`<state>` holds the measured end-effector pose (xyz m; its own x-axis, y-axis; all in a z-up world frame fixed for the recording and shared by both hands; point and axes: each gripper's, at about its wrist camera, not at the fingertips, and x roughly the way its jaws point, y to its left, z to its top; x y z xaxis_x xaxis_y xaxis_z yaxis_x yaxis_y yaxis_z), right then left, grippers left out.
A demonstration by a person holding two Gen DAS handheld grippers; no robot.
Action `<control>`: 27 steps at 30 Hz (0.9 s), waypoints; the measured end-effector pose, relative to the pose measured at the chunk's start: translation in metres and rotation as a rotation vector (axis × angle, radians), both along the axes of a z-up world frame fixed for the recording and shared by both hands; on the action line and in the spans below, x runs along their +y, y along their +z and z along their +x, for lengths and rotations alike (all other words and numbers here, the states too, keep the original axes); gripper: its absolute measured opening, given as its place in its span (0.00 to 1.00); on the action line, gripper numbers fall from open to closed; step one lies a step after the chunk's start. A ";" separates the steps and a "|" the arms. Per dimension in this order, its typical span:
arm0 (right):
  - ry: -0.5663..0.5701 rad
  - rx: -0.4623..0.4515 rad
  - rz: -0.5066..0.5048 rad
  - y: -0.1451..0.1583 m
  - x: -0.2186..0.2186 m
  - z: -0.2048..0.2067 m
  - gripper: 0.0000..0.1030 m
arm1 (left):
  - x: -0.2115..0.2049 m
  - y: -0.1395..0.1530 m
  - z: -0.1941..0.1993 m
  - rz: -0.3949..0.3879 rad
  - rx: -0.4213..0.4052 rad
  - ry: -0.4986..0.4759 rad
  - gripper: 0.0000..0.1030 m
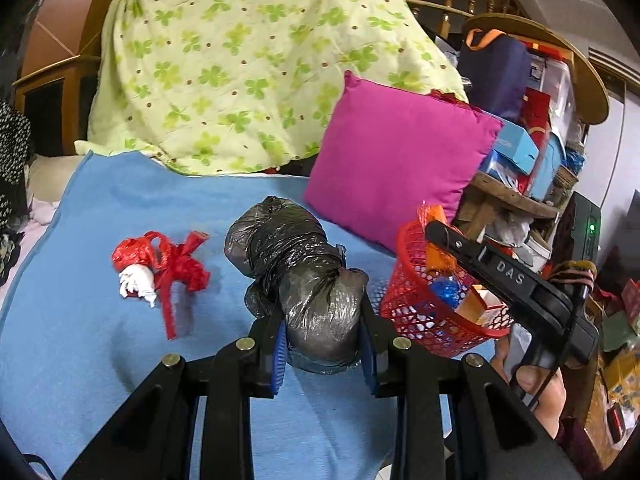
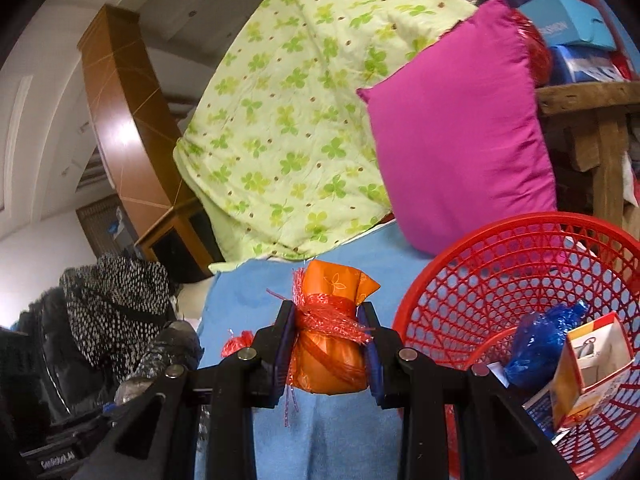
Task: Collect trash
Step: 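Carry both bags over the red basket and open both tools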
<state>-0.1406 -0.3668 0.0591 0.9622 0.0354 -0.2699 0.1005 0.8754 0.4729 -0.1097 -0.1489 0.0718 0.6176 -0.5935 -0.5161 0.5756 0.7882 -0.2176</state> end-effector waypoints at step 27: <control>-0.158 -0.063 0.108 -0.003 -0.080 -0.054 0.33 | -0.079 0.027 -0.021 -0.018 -0.035 -0.154 0.31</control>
